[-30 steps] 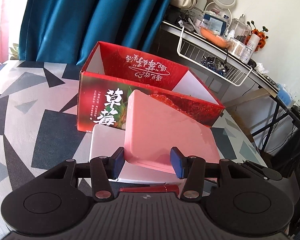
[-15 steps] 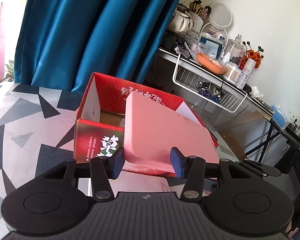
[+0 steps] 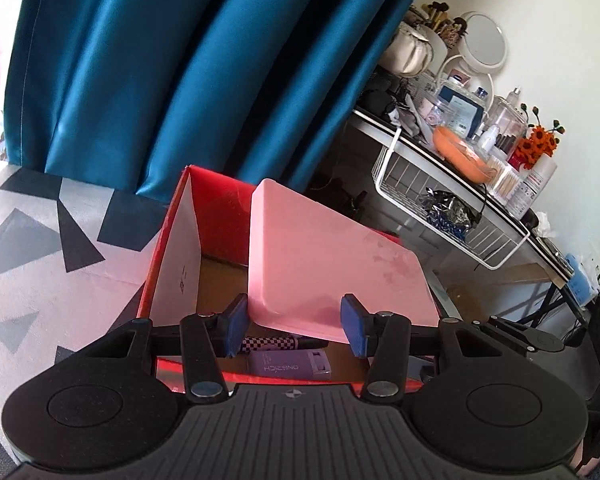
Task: Organize rigid objects
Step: 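Carry the pink case over the strawberry box with the left gripper, then lower the pink case onto the box floor and open the left gripper, then withdraw the left gripper from the box toward the red-capped marker, then lower the left gripper and close it around the red-capped white marker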
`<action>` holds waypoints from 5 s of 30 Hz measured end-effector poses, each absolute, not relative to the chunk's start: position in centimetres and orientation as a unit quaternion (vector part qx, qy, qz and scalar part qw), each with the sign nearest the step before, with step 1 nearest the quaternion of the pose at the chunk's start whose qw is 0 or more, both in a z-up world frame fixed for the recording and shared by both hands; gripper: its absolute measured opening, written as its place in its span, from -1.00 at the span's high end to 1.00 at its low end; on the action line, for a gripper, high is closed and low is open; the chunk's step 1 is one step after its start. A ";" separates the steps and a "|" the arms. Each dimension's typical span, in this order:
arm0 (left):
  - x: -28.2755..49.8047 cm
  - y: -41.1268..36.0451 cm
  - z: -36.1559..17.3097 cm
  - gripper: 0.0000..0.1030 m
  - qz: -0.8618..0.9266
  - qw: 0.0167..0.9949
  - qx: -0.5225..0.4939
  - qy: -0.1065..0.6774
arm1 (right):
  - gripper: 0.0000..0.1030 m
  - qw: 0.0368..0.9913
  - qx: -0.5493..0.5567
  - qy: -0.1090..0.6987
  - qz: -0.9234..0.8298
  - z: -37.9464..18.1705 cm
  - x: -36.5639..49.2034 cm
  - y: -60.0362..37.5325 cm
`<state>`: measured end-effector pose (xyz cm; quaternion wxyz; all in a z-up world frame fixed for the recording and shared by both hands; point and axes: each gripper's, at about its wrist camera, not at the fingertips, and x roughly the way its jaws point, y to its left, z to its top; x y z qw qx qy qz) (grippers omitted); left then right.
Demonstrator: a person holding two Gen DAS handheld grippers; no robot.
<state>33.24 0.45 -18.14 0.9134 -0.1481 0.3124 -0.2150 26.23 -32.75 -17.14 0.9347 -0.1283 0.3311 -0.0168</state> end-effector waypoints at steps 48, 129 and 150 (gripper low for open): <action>32.8 -2.5 -17.4 -0.94 -0.172 0.937 0.030 0.303 | -0.99 0.911 -0.121 0.388 -0.068 -18.3 30.1 -34.8; 17.6 1.1 -30.9 -1.00 -0.119 0.901 0.077 0.410 | -0.99 0.901 -0.119 0.413 -0.061 -31.7 10.7 -27.2; 18.1 2.1 -29.9 -0.56 -0.159 0.903 -0.006 0.398 | -0.02 0.908 -0.117 0.398 -0.052 -30.9 10.3 -26.9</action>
